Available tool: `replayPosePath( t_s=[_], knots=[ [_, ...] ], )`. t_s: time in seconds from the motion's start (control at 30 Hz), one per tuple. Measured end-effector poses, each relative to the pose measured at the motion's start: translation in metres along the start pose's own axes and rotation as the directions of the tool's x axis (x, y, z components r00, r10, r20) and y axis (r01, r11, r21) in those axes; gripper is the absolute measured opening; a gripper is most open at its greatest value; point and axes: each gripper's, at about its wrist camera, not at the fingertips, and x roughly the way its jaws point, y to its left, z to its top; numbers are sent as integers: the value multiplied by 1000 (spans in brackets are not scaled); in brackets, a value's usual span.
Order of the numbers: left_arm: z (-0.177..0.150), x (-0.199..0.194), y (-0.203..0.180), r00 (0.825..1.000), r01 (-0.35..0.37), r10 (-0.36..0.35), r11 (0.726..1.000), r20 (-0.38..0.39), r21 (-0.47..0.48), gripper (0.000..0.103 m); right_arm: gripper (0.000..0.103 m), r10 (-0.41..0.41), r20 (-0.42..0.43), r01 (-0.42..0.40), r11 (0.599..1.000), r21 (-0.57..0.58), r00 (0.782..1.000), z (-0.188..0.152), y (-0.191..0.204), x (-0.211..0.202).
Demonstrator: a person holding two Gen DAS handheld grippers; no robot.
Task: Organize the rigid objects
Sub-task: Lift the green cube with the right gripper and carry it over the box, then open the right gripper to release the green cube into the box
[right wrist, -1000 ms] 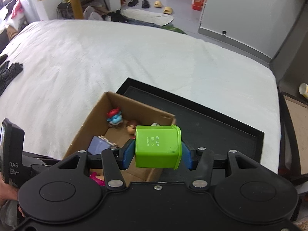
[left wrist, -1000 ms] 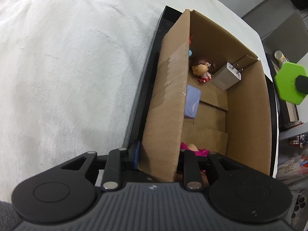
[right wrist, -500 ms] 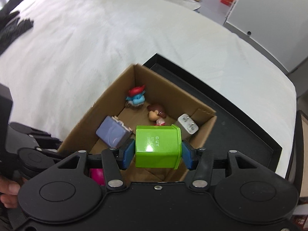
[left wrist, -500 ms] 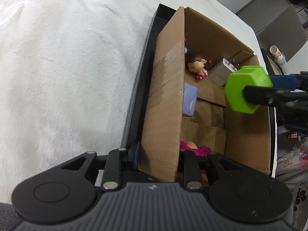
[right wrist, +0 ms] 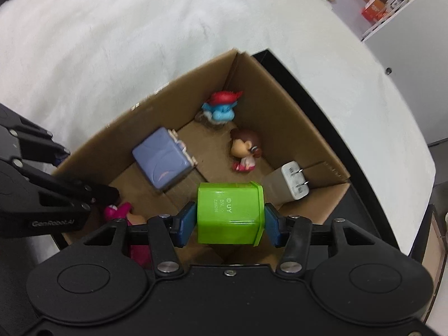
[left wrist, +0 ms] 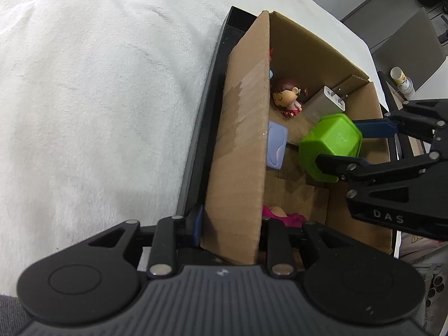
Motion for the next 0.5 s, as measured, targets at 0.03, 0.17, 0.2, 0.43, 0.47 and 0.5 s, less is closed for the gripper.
replayPosePath(
  t_s=[0.03, 0.17, 0.2, 0.43, 0.47, 0.5],
  knots=[
    [0, 0, 0, 1000, -2, 2, 1000, 0, 1, 26, 52, -2, -2, 2, 1000, 1, 1000, 0, 0, 1],
    [0, 1, -2, 1000, -8, 8, 1000, 1, -4, 26, 54, 2, 12, -3, 999, 38, 1000, -3, -5, -2],
    [0, 1, -3, 1000, -9, 9, 1000, 0, -3, 26, 54, 2, 17, -3, 999, 53, 1000, -3, -7, -3],
    [5, 2, -6, 1000, -11, 11, 1000, -16, -3, 26, 54, 8, 72, -18, 991, 132, 997, -13, -24, -25],
    [6, 3, -7, 1000, -15, 15, 1000, -19, -2, 26, 54, 11, 80, -23, 989, 145, 997, -15, -27, -29],
    [8, 3, -8, 1000, -20, 20, 1000, -22, -1, 26, 54, 14, 89, -28, 987, 158, 996, -17, -31, -34]
  ],
)
